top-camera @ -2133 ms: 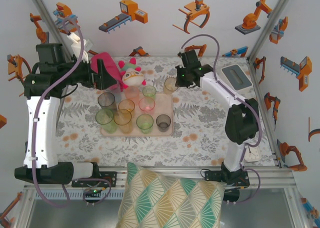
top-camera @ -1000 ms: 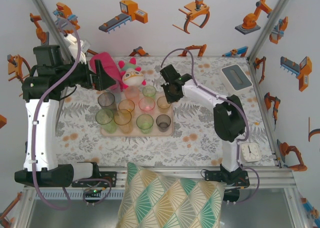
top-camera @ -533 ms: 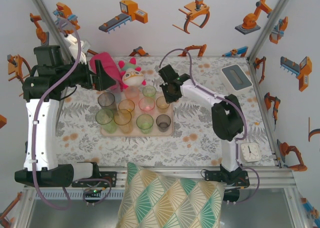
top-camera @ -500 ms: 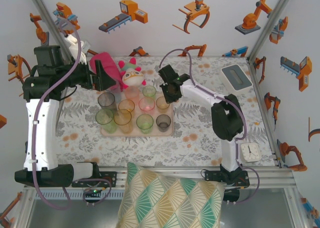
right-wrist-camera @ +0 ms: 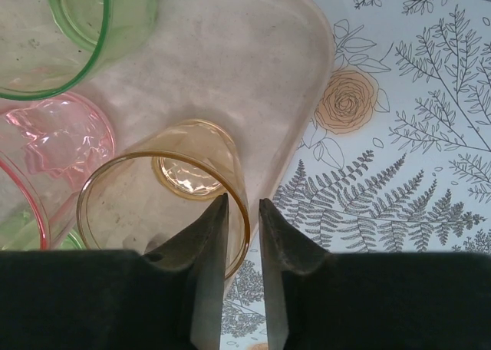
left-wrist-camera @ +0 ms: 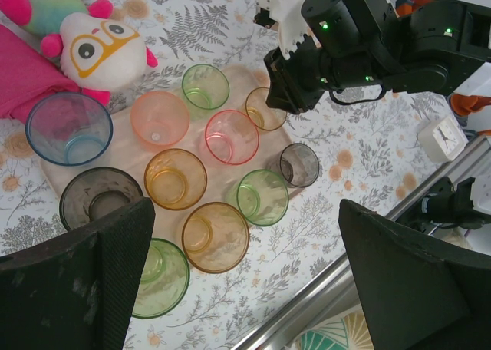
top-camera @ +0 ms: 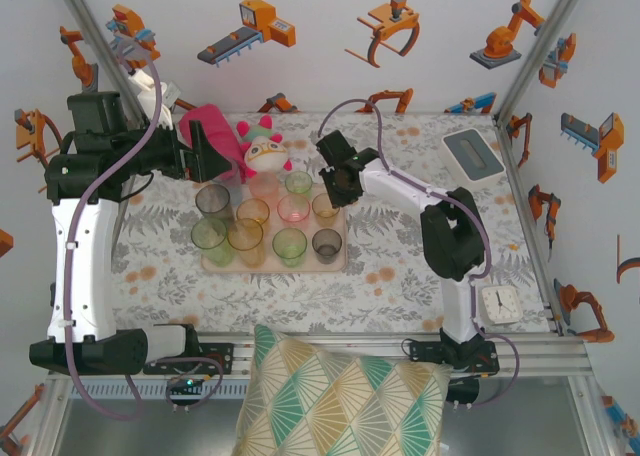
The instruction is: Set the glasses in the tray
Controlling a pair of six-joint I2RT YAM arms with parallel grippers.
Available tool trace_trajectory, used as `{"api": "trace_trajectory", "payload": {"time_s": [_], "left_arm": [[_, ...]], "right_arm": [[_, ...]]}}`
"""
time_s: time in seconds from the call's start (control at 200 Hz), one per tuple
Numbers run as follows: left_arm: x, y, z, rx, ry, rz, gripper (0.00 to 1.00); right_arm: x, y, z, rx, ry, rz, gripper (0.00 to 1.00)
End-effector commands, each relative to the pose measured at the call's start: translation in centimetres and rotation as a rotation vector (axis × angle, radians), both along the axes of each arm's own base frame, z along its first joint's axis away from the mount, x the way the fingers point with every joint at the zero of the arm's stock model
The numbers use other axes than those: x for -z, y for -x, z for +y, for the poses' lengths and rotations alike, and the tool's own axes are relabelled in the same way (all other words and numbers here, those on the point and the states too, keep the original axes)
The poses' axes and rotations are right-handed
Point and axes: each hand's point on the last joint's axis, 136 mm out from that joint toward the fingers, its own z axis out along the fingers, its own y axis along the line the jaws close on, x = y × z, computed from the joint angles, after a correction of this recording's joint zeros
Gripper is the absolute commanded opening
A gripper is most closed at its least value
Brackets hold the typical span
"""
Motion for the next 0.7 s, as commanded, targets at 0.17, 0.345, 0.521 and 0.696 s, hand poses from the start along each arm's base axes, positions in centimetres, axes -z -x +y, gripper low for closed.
{"api": "trace_trajectory", "payload": {"time_s": [0.17,0.345,0.521,0.696], "left_arm": [[-1.0,0.5,-0.1,0.008,0.029,-0.021,0.97],[-1.1,0.4,-0.1,0.006,0.030,-0.020,0.97],[-1.0,0.6,-0.3,0.022,0.031,-0.015,0.97],[-0.7,0.9,-0.3,0.034,0.021,-0.016,0.97]], "right_arm": [[-2.9,-0.7,0.1,0.002,-0.005,-0.074,0.34],[-5.2,-0.5,-0.6,0.015,-0.020,-0.129,0.34],[-8.4,0.3,-1.6,0.032,-0.048,-0.195,0.34],[-9.0,1.9,-3.9,0.085,-0.055,-0.207,0.32]]}}
